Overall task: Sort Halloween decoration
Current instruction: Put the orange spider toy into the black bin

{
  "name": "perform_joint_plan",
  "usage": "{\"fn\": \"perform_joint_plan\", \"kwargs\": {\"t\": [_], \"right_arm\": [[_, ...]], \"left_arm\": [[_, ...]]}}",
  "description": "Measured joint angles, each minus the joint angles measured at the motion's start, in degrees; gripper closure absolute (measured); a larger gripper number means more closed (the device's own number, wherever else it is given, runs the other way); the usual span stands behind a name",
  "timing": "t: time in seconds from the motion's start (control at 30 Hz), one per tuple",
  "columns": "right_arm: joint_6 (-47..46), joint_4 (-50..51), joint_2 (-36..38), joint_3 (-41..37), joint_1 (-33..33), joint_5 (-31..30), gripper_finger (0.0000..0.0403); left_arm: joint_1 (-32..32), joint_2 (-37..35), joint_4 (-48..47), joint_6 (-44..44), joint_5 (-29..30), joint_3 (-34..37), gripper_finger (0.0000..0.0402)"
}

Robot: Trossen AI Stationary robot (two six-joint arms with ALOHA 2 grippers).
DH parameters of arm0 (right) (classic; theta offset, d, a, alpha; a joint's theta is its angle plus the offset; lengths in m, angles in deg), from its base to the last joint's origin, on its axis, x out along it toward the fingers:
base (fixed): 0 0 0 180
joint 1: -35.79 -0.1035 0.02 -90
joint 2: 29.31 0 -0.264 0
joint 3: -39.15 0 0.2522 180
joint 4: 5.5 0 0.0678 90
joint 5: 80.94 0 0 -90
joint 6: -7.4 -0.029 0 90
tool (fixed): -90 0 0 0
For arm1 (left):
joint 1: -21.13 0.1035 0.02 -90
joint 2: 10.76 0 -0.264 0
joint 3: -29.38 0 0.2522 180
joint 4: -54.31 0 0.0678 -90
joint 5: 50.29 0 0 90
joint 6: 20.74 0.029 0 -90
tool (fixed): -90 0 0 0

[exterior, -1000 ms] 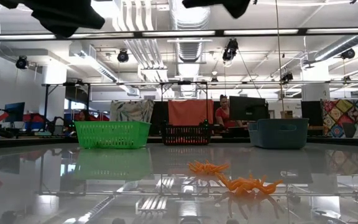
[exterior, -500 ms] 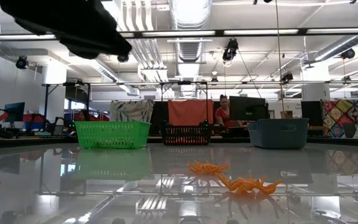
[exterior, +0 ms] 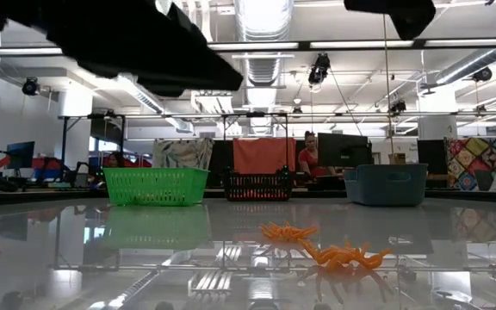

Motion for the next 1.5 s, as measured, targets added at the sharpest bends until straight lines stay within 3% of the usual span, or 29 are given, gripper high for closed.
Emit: {"fn": "perform_joint_plan", "kwargs": {"t": [0.53, 0.83, 1.3, 1.5], "right_arm": [[4.52, -16.48, 3.51, -11.9, -0.94, 1.94, 0.0264], [8.92, -29.3, 4.2, -18.06, -1.01, 4.59, 0.0273], [11.89, -32.65, 4.79, -20.18, -0.98, 4.59, 0.0273], [11.6, -32.79, 4.81, -20.18, -0.98, 4.66, 0.0268]], "left_arm": [[3.15, 8.99, 2.43, 1.8, -8.73, -6.88, 0.0327], [4.16, 8.78, 3.27, 1.86, -8.5, -6.33, 0.0327], [6.18, 9.89, 3.47, 5.42, -8.3, -5.83, 0.0268], [6.48, 14.52, 3.95, 6.06, -8.72, -6.36, 0.026]]}}
